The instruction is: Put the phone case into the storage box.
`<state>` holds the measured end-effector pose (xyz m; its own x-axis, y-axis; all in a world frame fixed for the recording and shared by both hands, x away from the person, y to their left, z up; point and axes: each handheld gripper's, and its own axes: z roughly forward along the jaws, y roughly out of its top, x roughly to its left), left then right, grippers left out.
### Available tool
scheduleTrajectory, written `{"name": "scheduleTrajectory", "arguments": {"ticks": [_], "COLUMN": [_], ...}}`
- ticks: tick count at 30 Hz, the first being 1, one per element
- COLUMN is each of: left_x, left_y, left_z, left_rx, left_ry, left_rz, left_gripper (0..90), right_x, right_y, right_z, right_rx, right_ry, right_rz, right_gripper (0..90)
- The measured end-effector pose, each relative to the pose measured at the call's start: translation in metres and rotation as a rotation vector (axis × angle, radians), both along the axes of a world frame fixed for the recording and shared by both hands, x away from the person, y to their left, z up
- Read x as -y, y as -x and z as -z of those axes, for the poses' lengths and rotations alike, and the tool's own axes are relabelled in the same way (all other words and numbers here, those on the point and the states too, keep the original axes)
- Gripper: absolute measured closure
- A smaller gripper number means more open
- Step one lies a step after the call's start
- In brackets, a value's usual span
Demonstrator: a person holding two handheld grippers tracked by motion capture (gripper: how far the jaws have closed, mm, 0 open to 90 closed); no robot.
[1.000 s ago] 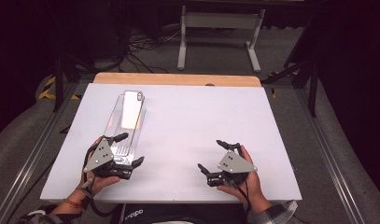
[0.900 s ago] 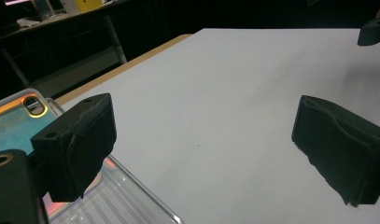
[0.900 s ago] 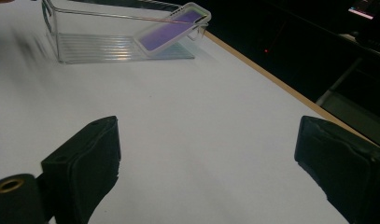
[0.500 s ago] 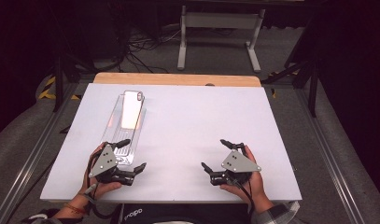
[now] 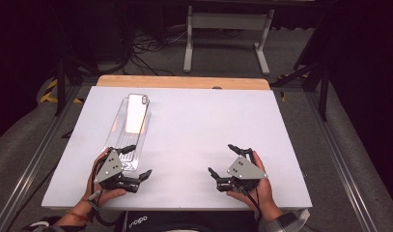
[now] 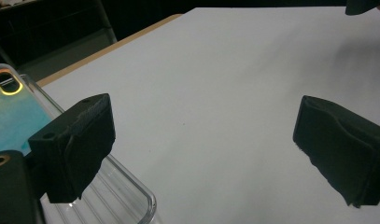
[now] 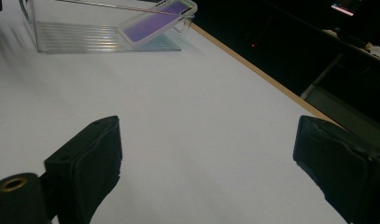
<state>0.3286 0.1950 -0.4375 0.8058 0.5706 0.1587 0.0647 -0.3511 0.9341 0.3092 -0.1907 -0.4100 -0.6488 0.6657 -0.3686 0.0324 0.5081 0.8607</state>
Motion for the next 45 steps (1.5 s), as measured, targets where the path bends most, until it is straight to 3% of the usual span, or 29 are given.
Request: {"name": "scheduleTrajectory", "arguments": {"ticks": [10, 13, 24, 29, 32, 34, 37, 45], "left_x": [0.003, 0.003, 0.002, 0.002, -0.005, -0.007, -0.01, -0.011], "left_y": [-0.001, -0.001, -0.001, -0.001, -0.003, -0.003, -0.004, -0.007], "left_z": [0.001, 0.001, 0.0, 0.0, -0.005, -0.005, -0.008, -0.008], "left_rx": [-0.008, -0.014, -0.008, -0.004, -0.005, -0.012, 0.004, -0.004], "left_ry": [-0.016, -0.015, -0.009, -0.028, 0.012, 0.017, 0.006, 0.0], "left_rz": [0.022, 0.021, 0.016, 0.014, -0.009, -0.015, -0.02, -0.022], "left_gripper": [6.4, 6.5, 6.7, 6.8, 7.2, 7.3, 7.3, 7.8], "right_x": [-0.001, -0.002, -0.004, -0.003, -0.001, 0.0, 0.002, 0.009], "right_y": [0.0, -0.001, 0.0, -0.001, -0.001, -0.001, -0.002, -0.005], "right_z": [0.001, 0.003, 0.004, 0.004, 0.003, 0.003, 0.003, 0.002], "right_rx": [-0.004, -0.023, -0.02, -0.022, -0.015, -0.018, -0.013, -0.012], "right_ry": [0.002, 0.011, 0.019, 0.017, 0.013, 0.01, 0.008, -0.019], "right_rz": [0.013, 0.01, -0.005, -0.002, -0.001, 0.001, 0.025, 0.06], "right_gripper": [9.3, 10.1, 10.6, 10.7, 10.9, 10.9, 11.9, 13.0]}}
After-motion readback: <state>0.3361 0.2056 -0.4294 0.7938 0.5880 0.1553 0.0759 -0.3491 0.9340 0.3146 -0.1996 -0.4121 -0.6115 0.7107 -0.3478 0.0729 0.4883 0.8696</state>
